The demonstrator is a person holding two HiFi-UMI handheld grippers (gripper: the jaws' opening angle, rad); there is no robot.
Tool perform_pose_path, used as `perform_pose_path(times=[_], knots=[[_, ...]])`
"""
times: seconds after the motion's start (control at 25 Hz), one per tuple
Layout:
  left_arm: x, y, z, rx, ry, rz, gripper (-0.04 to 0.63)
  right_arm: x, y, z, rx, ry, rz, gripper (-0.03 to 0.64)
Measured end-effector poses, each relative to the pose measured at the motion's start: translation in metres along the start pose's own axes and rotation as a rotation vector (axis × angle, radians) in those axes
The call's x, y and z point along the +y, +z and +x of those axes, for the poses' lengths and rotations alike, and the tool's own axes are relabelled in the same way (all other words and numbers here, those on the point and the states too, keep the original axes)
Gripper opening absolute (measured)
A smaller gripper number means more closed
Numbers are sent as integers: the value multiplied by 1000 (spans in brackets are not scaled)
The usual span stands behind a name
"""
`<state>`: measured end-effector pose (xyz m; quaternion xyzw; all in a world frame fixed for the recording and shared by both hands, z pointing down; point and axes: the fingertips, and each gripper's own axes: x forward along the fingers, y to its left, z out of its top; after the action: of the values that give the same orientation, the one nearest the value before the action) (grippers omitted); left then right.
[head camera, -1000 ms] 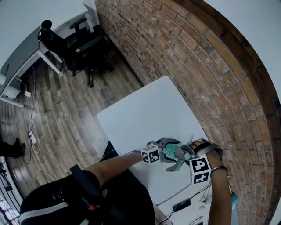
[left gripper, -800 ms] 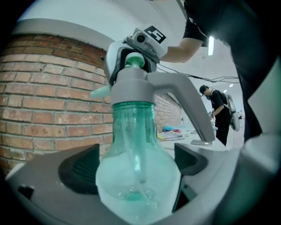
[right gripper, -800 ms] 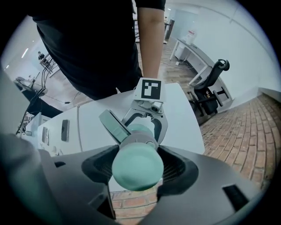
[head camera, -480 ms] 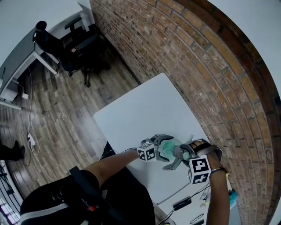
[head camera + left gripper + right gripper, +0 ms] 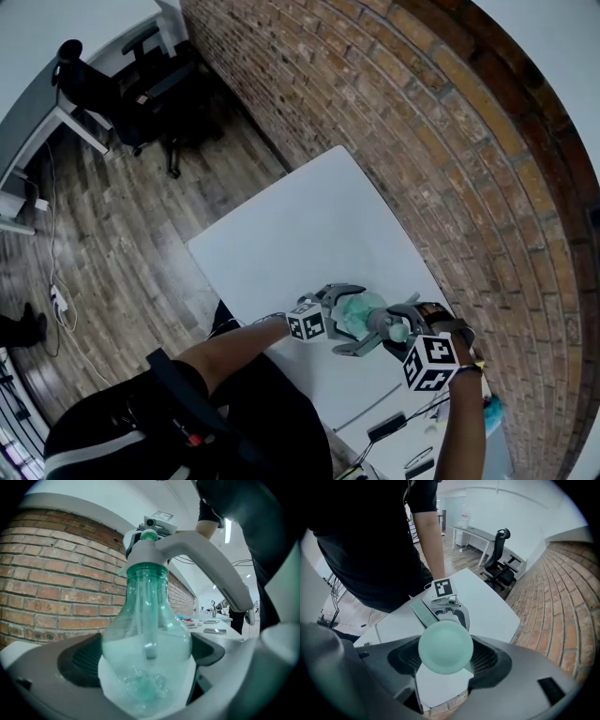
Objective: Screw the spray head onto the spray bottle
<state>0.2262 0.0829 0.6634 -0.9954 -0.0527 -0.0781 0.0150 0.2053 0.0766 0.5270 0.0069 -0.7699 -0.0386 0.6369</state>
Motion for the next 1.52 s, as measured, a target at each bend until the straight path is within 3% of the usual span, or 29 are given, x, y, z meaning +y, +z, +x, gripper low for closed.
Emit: perform_pose_path(times=[0.36,0.76,1.2,1.52], knots=[[-3,1,0,-40,-3,-4,569,-2,2,0,-65,-25,247,279],[-9,-20,1,4,-61,8,569,2,3,0,-91,-31,369,279],[-8,-22,4,-14,-60,-2,569,-2,1,0,-82,-62,541,279],[-8,-23,4,-10,-52,-9,569,-5,-1,-1,-96,-167,864,279]])
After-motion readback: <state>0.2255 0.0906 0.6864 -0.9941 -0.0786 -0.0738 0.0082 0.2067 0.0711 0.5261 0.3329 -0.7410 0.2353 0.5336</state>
